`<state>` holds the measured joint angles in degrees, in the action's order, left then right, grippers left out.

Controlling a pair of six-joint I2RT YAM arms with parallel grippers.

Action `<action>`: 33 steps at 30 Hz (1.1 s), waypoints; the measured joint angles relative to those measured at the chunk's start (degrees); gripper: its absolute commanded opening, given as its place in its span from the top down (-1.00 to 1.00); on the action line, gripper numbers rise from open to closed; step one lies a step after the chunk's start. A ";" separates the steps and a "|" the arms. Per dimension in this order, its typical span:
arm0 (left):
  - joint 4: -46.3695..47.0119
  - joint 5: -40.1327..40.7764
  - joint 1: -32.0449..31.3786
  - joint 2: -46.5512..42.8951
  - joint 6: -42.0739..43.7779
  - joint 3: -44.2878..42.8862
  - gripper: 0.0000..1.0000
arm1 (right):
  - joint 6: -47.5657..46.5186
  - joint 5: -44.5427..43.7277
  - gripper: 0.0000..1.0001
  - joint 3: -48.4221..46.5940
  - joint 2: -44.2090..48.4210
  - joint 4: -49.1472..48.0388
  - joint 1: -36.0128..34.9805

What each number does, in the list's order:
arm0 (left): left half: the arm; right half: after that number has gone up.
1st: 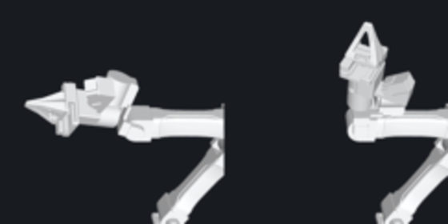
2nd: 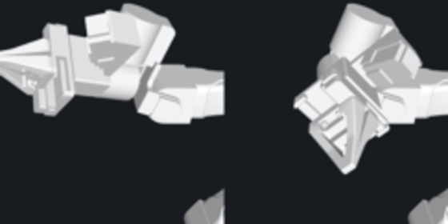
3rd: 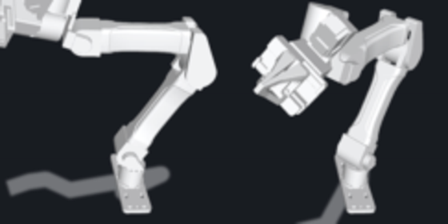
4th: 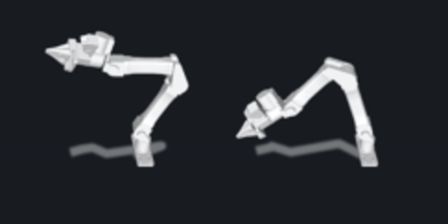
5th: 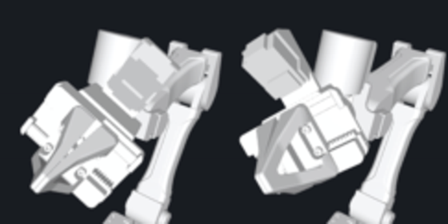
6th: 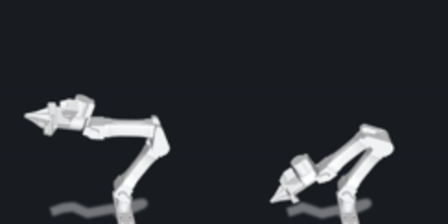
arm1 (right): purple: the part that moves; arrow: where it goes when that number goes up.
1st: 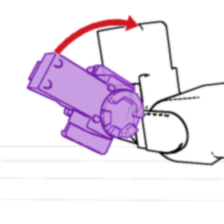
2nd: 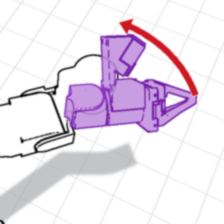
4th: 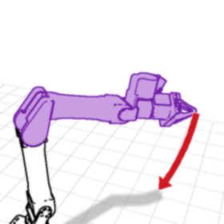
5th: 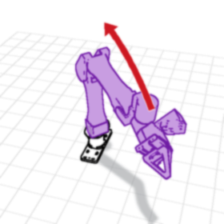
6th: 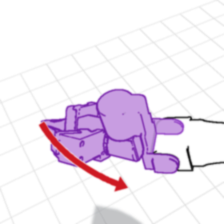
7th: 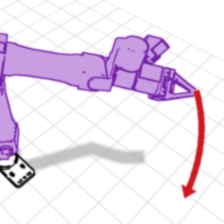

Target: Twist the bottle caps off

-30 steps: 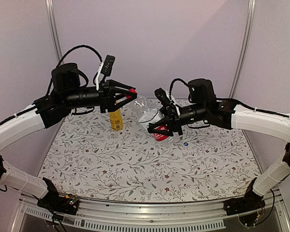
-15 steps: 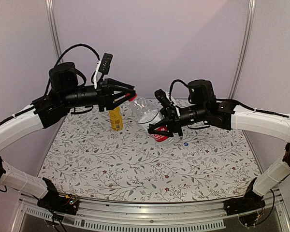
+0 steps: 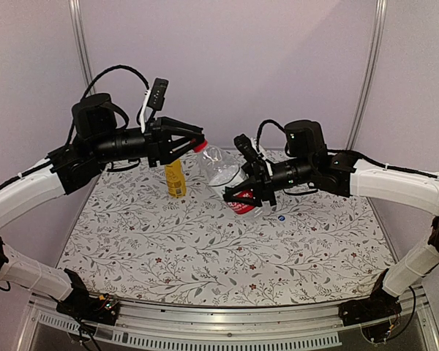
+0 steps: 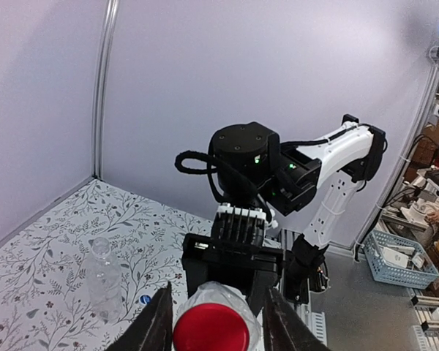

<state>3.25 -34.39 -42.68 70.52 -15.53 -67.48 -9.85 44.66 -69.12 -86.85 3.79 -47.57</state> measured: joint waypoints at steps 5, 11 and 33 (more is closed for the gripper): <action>0.61 -0.31 0.02 0.15 -0.42 0.07 0.09 | 0.00 0.00 0.32 0.00 0.11 -0.04 0.00; 0.76 -0.79 0.02 0.42 -0.55 0.35 0.09 | 0.04 0.00 0.32 -0.02 0.13 -0.07 0.00; 1.66 2.40 0.26 0.44 -4.44 1.27 0.86 | 0.94 -4.83 0.40 -0.11 0.17 -0.42 -0.39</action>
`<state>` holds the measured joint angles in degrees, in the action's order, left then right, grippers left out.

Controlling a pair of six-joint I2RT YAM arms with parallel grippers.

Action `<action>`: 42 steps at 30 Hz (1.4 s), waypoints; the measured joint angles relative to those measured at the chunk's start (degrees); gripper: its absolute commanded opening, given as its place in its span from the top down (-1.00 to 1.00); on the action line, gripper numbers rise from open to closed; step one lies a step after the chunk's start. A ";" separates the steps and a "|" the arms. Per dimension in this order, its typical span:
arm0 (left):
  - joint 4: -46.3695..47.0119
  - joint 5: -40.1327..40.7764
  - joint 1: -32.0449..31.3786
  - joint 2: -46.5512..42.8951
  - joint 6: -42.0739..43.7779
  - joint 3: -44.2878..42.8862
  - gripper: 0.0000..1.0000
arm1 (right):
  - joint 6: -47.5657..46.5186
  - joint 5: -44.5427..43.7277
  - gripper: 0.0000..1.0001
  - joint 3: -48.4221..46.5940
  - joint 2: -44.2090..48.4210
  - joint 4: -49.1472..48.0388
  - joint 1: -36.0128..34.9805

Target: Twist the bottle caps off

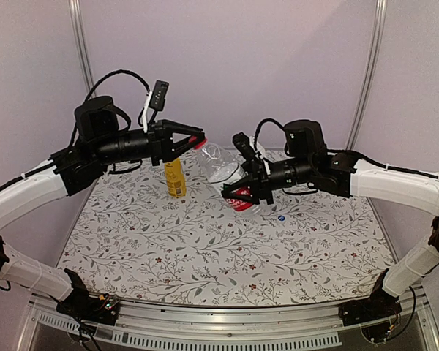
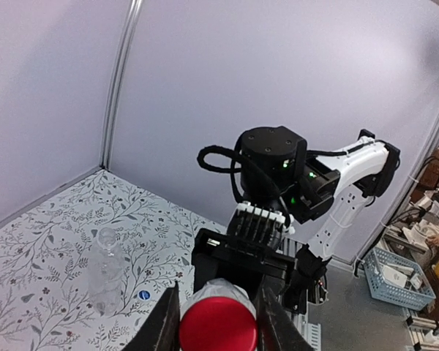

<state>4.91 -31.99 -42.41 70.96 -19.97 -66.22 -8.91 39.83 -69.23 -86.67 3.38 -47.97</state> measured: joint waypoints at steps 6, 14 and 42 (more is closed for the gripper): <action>-0.85 9.46 -0.20 1.07 -8.68 -0.66 0.83 | 0.15 -13.40 0.41 -2.78 -0.28 3.58 -2.32; -8.00 22.62 -0.15 5.29 -18.25 -6.78 0.69 | -0.79 -37.48 0.42 -7.58 -3.82 5.99 -7.04; -1.86 0.09 1.77 -1.51 1.73 -1.29 -0.65 | -0.96 -13.86 0.38 -1.42 -0.26 5.05 -4.09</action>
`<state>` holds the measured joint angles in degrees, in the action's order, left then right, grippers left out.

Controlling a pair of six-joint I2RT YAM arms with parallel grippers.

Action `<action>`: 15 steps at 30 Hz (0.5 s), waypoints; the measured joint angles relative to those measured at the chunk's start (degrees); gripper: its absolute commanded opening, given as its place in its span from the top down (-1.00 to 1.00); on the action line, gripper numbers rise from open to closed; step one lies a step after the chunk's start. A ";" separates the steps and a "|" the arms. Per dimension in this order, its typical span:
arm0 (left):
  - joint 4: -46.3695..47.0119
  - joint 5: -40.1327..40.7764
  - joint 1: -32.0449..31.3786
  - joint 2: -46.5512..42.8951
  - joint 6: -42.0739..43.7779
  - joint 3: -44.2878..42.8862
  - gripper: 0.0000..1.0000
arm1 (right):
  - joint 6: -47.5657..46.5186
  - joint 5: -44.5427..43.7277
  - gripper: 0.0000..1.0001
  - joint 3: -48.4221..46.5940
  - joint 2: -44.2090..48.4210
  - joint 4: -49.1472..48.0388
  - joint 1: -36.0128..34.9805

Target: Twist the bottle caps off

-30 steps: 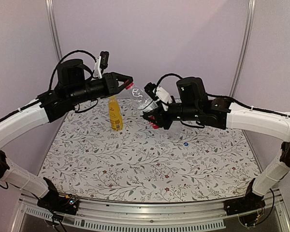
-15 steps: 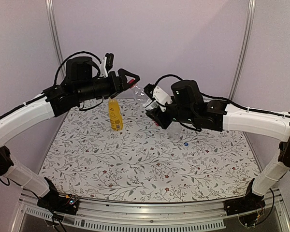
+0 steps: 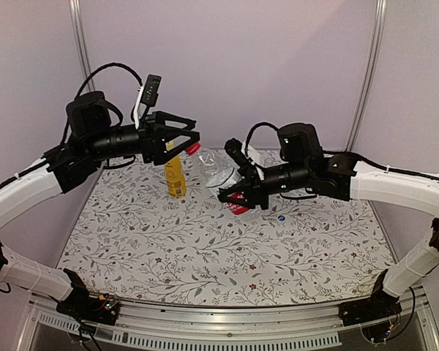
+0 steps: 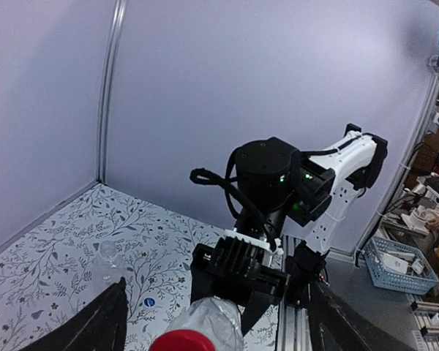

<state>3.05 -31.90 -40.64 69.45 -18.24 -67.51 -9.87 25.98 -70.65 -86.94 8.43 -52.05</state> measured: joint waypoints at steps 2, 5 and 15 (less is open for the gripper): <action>1.14 -5.27 0.13 0.11 2.21 0.02 -0.58 | 0.07 5.88 0.38 0.39 0.66 -1.16 0.35; 2.86 -10.14 0.35 0.17 3.74 0.02 -0.43 | 0.50 12.61 0.38 1.05 1.29 -2.99 0.70; 10.91 -20.37 0.70 1.55 2.14 1.05 -0.16 | 4.50 23.87 0.38 3.82 2.51 -8.94 3.74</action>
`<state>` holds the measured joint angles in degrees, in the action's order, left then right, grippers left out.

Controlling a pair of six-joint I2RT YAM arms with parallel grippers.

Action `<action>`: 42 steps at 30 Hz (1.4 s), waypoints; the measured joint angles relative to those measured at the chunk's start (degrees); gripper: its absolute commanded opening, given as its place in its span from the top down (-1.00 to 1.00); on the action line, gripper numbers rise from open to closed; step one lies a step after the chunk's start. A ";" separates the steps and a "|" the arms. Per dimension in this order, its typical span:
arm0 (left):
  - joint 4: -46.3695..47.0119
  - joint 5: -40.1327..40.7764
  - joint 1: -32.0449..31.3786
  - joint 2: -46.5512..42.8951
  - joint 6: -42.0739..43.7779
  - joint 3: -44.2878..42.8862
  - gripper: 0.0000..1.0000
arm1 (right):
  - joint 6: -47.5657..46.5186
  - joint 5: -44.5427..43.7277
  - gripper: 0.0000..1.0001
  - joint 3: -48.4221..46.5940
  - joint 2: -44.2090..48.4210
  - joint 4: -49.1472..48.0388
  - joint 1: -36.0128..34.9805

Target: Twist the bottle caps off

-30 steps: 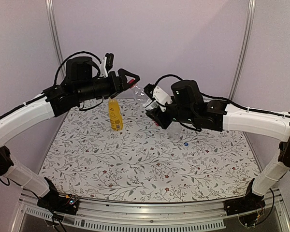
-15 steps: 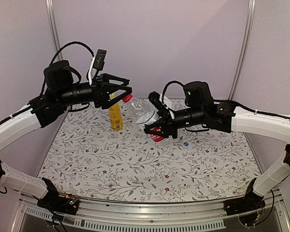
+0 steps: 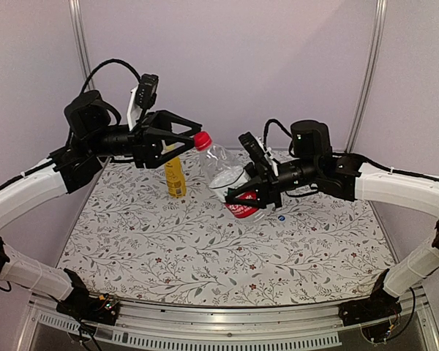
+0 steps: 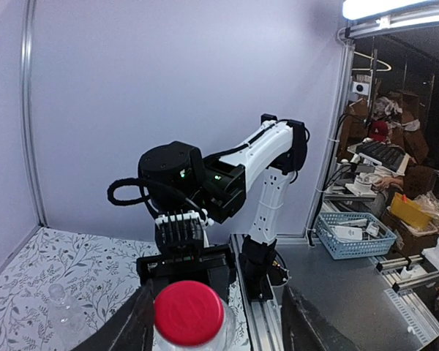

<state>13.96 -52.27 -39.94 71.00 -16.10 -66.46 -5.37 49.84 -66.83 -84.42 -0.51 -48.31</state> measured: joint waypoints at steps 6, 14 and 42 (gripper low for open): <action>1.68 -0.59 0.02 0.68 -0.66 0.33 -0.13 | 1.36 1.97 0.38 0.07 0.09 -2.29 0.02; 2.29 -0.44 0.02 2.34 -1.51 0.33 0.00 | 1.92 2.84 0.38 0.07 0.09 -3.72 0.02; 5.62 -1.40 0.00 3.10 -3.89 0.33 -0.01 | 2.40 2.64 0.38 0.07 -0.26 -3.82 0.07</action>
<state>19.57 -53.67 -39.94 74.11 -19.99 -66.13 -2.96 52.49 -66.76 -84.68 -4.34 -48.25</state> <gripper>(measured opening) 0.495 0.357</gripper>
